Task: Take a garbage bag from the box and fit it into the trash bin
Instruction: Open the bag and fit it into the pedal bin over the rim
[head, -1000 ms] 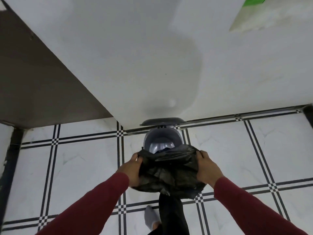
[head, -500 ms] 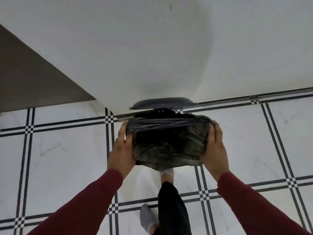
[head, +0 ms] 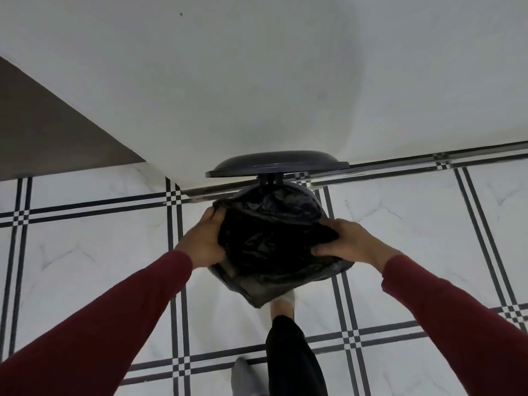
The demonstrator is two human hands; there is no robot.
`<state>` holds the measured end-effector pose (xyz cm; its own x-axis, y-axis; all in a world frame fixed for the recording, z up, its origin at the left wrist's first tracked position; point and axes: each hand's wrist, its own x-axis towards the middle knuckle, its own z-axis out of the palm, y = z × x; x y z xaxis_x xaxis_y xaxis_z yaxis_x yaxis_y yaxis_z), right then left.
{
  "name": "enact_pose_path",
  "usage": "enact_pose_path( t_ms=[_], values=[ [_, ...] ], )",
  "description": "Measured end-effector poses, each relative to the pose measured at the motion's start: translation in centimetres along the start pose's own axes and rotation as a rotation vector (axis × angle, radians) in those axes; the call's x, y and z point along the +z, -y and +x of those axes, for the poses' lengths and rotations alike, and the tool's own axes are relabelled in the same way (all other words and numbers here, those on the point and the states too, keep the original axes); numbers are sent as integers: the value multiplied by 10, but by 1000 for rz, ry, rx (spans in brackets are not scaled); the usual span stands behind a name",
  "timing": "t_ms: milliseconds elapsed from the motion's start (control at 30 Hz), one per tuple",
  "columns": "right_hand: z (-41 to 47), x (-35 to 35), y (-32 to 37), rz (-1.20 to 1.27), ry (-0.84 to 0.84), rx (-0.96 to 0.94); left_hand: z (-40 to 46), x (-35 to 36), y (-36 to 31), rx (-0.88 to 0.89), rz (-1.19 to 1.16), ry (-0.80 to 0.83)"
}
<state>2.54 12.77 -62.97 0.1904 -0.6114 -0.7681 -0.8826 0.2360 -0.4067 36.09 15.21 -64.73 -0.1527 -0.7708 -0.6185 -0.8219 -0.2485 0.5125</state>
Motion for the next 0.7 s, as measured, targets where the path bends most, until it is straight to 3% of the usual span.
enact_pose_path(
  t_ms=[100, 167, 267, 333, 433, 567, 700],
  values=[
    [14, -3, 17, -105, -10, -24, 14, -2, -7, -22, 30, -143],
    [21, -2, 19, -35, -197, -88, 19, 0, -14, 7, -11, -157],
    [23, 1, -2, 138, -542, -62, 21, 4, -25, 35, -64, -40],
    [23, 2, -20, 185, -486, 90, 25, 6, -29, 40, -47, 25],
    [27, 4, -38, 155, -225, 307, 34, 4, -29, 8, -67, 94],
    [40, -9, -28, 8, -209, 151, 54, -7, -16, -99, -141, 65],
    [71, -27, -24, -59, -388, 41, 76, -14, -17, -172, -383, -85]
  ],
)
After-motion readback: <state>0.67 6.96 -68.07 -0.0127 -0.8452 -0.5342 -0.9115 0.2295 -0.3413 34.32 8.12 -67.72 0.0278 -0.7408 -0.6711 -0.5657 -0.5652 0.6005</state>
